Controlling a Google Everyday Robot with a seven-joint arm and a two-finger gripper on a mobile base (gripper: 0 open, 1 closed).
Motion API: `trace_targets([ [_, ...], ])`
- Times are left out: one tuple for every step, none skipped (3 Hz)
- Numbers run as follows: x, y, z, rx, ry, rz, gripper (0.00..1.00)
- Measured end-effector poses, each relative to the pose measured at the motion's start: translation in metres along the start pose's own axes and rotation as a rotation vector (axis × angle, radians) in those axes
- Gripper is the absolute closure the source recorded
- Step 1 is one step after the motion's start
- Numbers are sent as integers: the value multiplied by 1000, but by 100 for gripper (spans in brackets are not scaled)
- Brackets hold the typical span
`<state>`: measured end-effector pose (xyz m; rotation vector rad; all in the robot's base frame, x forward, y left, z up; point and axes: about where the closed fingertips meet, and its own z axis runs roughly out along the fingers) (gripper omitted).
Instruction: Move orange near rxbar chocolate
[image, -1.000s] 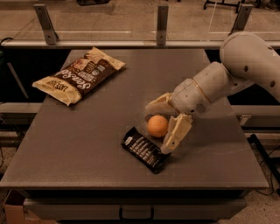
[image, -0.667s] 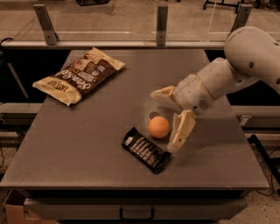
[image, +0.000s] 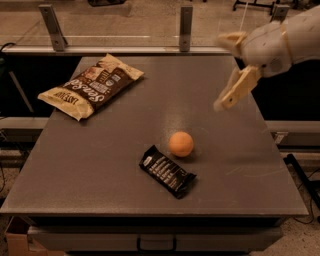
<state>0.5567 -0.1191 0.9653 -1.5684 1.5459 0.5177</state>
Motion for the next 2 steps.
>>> trace_targets([
  [-31,-55,-57,232,-53,-36,0],
  [-37,-62,-62,259,-62,-45,0],
])
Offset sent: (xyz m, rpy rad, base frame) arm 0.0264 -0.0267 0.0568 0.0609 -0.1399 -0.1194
